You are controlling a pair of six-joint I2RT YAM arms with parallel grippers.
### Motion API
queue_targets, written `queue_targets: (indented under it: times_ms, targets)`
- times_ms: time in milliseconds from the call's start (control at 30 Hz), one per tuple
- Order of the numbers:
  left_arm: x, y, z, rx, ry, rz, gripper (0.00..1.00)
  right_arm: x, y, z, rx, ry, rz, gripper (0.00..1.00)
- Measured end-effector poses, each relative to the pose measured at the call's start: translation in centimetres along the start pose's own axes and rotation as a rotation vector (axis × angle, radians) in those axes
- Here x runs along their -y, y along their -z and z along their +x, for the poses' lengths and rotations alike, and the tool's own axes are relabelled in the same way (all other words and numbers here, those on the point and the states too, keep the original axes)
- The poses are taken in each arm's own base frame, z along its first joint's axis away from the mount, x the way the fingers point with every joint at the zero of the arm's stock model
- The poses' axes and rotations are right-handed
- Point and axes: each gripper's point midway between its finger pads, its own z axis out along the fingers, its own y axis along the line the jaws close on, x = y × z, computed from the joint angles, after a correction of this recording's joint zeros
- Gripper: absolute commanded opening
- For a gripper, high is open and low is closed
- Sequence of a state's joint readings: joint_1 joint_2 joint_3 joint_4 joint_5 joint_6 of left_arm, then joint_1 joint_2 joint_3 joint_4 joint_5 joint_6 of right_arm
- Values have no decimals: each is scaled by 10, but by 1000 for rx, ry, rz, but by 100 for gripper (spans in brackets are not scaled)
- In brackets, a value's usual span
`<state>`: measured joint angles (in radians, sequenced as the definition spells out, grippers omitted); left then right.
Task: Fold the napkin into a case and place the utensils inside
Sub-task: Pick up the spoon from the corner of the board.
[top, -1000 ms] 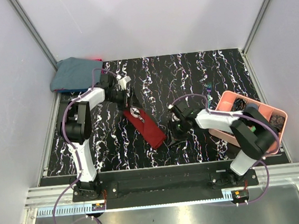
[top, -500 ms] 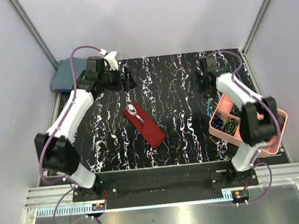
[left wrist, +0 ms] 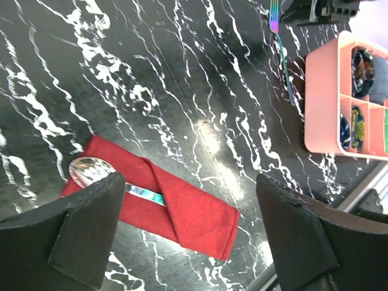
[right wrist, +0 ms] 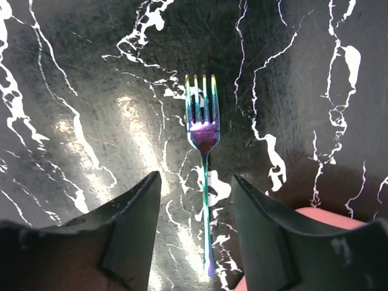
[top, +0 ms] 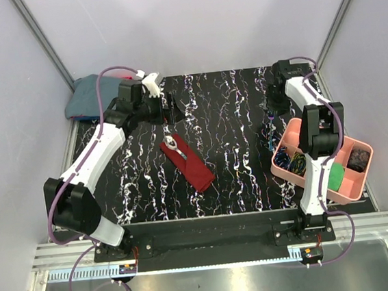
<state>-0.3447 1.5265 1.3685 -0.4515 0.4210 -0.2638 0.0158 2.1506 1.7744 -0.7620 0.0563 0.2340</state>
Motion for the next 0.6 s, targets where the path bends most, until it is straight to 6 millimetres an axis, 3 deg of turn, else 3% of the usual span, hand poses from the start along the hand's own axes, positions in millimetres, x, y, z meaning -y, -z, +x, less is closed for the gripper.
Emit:
queue_targets:
  times_ms: [200,467,533,600]
  targets:
    - [-1,-6,17,-35,35,19,91,1,-9,8,-40,22,-36,47]
    - [1,-6,17,-34,44,32,91,0,-25,41,-136,27,-64,40]
    - [2,-6,18,-36,48,36,91,0,-26,42,-135,28,-64,35]
    - [4,-6,18,-38,57,42,91,0,-27,41,-130,28,-66,23]
